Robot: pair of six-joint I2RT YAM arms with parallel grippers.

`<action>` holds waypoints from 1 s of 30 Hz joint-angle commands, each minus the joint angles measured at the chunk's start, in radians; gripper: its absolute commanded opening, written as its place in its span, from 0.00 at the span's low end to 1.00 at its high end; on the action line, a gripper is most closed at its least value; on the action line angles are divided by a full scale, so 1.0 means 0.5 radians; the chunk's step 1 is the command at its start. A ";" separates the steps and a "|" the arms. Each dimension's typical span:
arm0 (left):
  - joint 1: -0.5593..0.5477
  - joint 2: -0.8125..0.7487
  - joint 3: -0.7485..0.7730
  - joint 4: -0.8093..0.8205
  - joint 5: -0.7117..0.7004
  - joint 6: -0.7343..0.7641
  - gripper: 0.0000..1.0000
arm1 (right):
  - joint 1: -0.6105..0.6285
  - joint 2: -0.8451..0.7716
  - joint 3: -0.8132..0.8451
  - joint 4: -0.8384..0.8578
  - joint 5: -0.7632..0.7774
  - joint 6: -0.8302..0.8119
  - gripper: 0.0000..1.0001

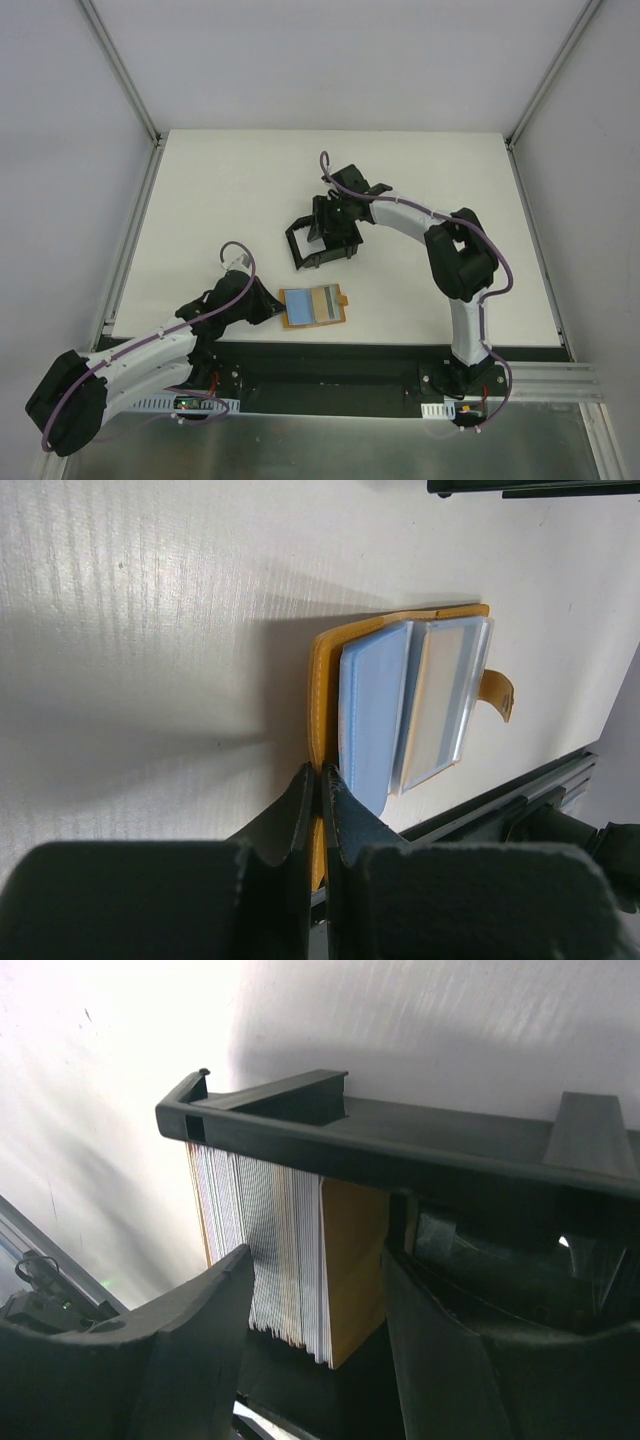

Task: Put the credit cards into the card holder
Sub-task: Pick up the credit card from the storage box.

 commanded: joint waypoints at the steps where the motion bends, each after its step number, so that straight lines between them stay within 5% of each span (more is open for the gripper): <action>1: 0.023 0.023 -0.002 0.065 0.035 0.036 0.00 | 0.006 -0.188 -0.041 0.038 -0.056 0.022 0.55; 9: 0.026 0.051 0.004 0.068 0.044 0.042 0.00 | 0.006 -0.231 -0.056 0.051 -0.059 0.022 0.46; 18: 0.026 0.070 0.013 0.075 0.056 0.051 0.00 | 0.006 -0.231 -0.035 0.020 -0.020 0.001 0.19; 30: 0.029 0.060 -0.015 0.075 0.056 0.039 0.00 | -0.001 -0.305 0.146 -0.158 0.269 -0.174 0.00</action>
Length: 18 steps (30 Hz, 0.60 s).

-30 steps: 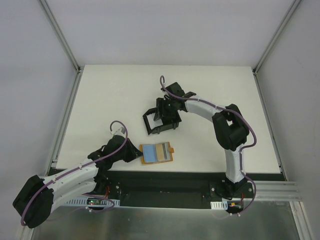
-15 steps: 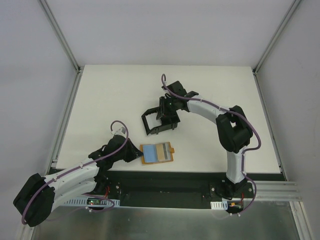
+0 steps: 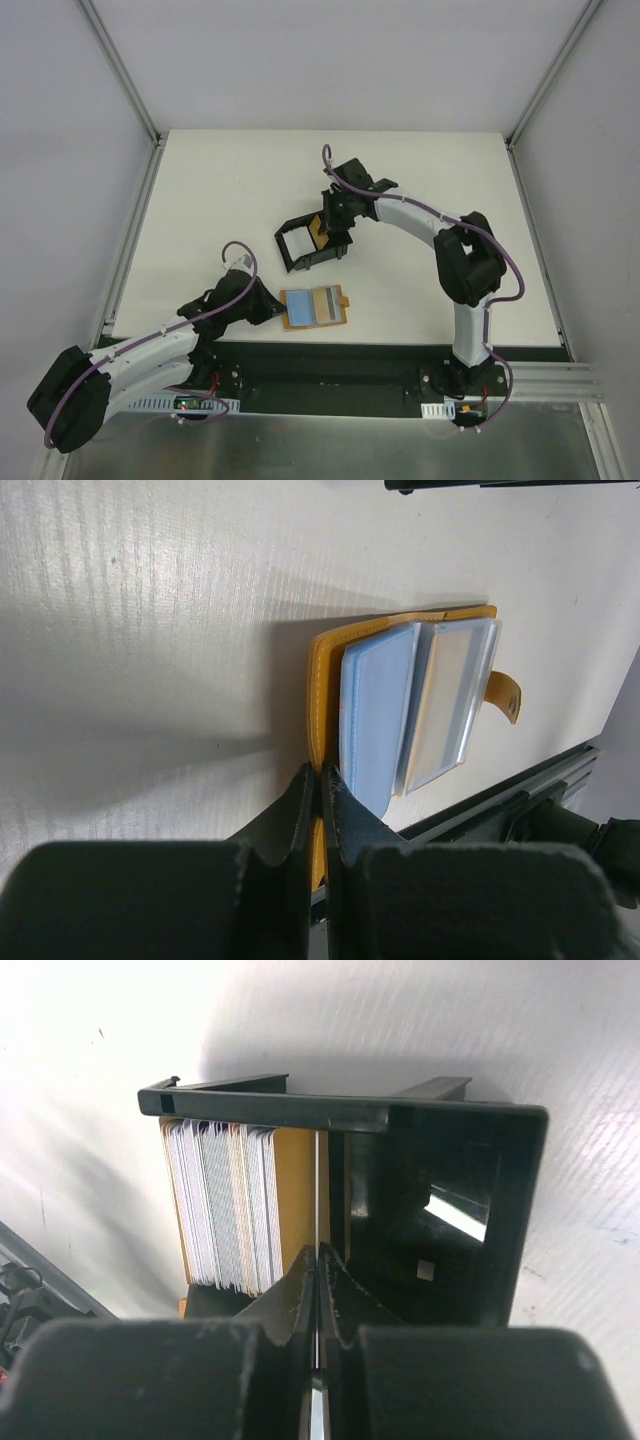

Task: Put the credit cards into the card holder
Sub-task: Pick up the credit card from the storage box, then insert the credit card into the card holder.

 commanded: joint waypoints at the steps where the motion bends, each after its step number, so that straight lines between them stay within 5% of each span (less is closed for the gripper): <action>1: 0.016 -0.009 -0.015 0.033 0.011 0.033 0.00 | -0.003 -0.197 0.153 -0.096 0.180 -0.126 0.00; 8: 0.016 -0.009 -0.024 0.033 -0.002 0.024 0.00 | 0.000 -0.589 -0.138 0.112 0.331 -0.130 0.01; 18: 0.019 -0.046 -0.079 0.036 -0.063 0.015 0.00 | 0.181 -1.314 -1.279 0.949 0.153 0.551 0.00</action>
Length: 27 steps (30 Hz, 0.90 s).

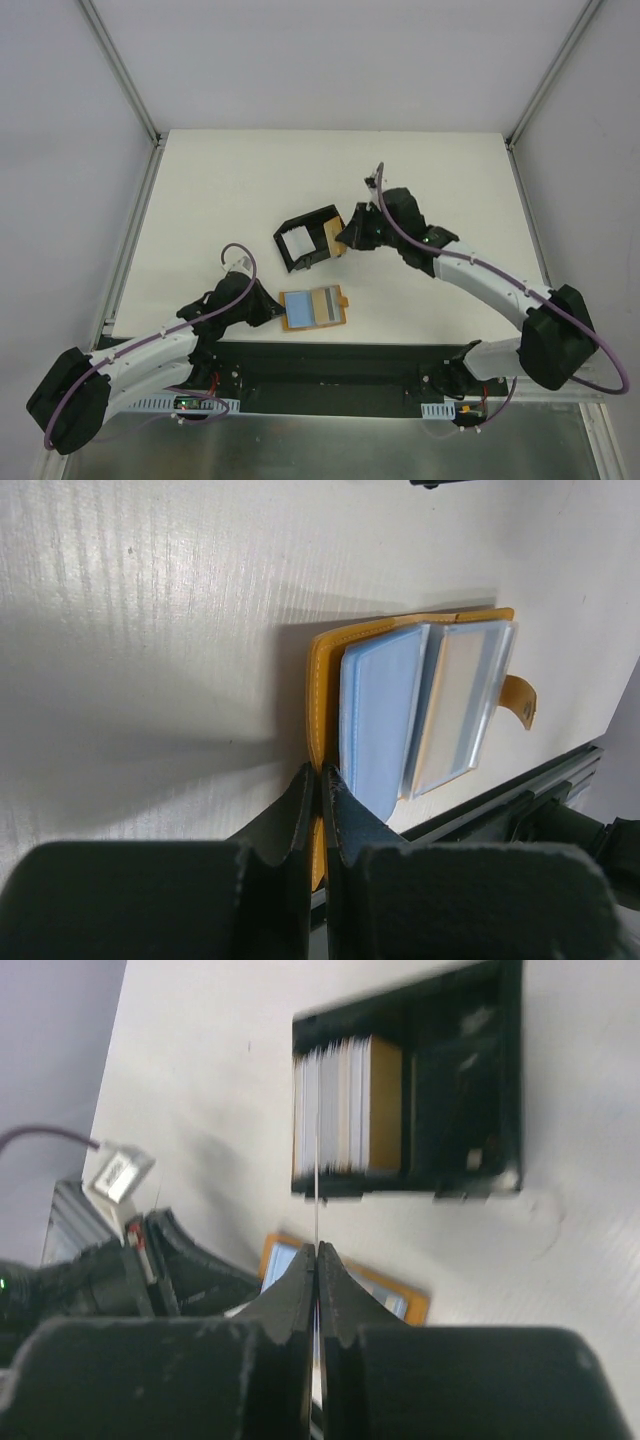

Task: Put the credit cards into the card holder
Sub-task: Insert the credit card into the card holder.

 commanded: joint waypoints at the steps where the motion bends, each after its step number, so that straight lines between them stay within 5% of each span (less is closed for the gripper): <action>1: 0.019 -0.019 -0.053 0.025 -0.071 0.018 0.00 | 0.186 -0.165 -0.433 0.475 -0.024 0.436 0.00; 8: 0.019 0.043 -0.065 0.037 -0.092 0.009 0.00 | 0.552 -0.122 -0.833 0.856 0.157 0.734 0.00; 27: 0.019 0.031 -0.117 0.056 -0.095 -0.043 0.00 | 0.662 0.270 -1.088 1.249 0.274 0.922 0.00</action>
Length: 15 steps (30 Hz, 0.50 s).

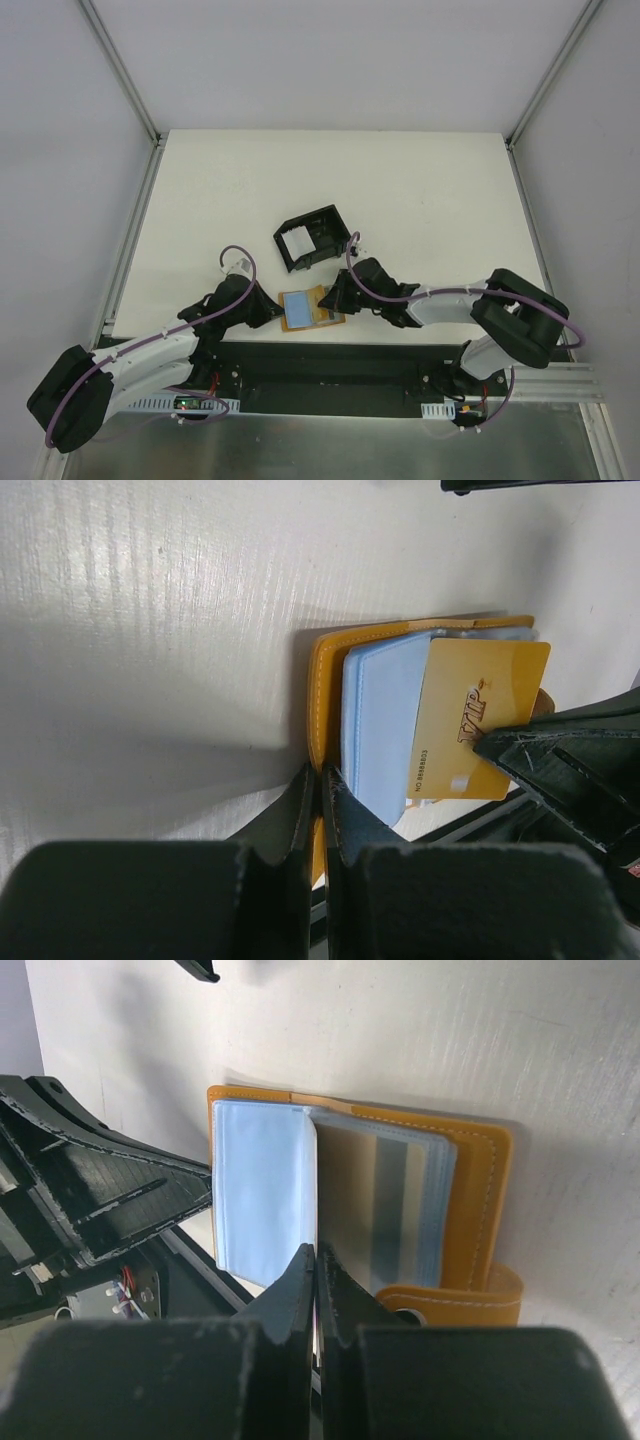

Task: Put the credit cards into the card holder
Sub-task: Insert the credit card into the card holder.

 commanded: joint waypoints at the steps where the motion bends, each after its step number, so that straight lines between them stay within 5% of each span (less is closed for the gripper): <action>1: 0.019 0.005 -0.051 -0.029 -0.052 -0.012 0.00 | 0.015 0.063 -0.039 0.169 0.048 0.051 0.00; 15: 0.019 0.008 -0.079 -0.017 -0.073 -0.021 0.00 | 0.043 0.118 -0.131 0.308 0.008 0.140 0.00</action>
